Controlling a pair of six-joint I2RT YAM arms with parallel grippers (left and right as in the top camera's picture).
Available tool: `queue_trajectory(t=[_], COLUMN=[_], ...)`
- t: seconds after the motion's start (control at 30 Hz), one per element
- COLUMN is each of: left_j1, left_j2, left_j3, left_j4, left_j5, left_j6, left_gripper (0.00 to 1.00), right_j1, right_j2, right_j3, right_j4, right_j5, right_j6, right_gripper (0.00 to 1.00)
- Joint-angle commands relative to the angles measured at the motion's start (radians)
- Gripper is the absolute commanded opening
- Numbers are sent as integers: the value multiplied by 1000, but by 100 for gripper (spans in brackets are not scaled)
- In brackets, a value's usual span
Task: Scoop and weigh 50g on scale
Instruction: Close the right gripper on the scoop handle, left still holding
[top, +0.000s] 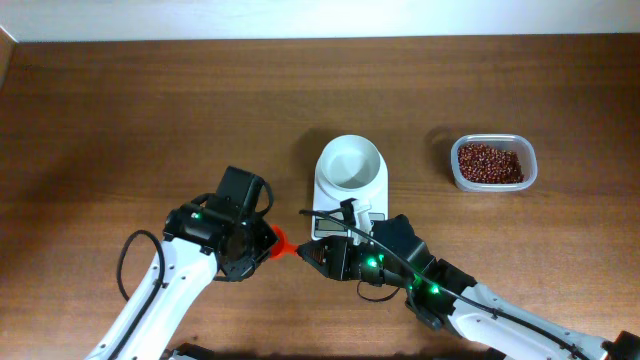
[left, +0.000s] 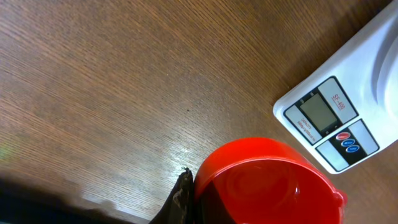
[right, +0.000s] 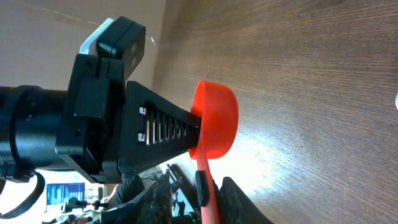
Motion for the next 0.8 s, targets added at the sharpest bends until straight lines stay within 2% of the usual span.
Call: queue_trajectory(t=[0.0,0.27,0.4,0.57,0.77], left_j1=[-5,-5,-5,-5,-5], left_j2=[5,5,5,5,5], left_j3=[3,2,2,2,2], left_j4=[-8,-8,-8,-5,3], left_j5=[10,10,10,10,7], left_j6=[52,52,52,52,52], left_gripper=[0,2,2,2,2], right_j1=[-2,-2,-2,-2,-2], right_j2=[-4,-4,-4,-4,-4], right_j3=[16,16,16,16,16], right_j4=[17,17,17,17,17], right_j5=[1,-2,-6,-21,-26], right_j6=[-6,-6,-6,-6,-6], right_gripper=[27,8,7,14,11])
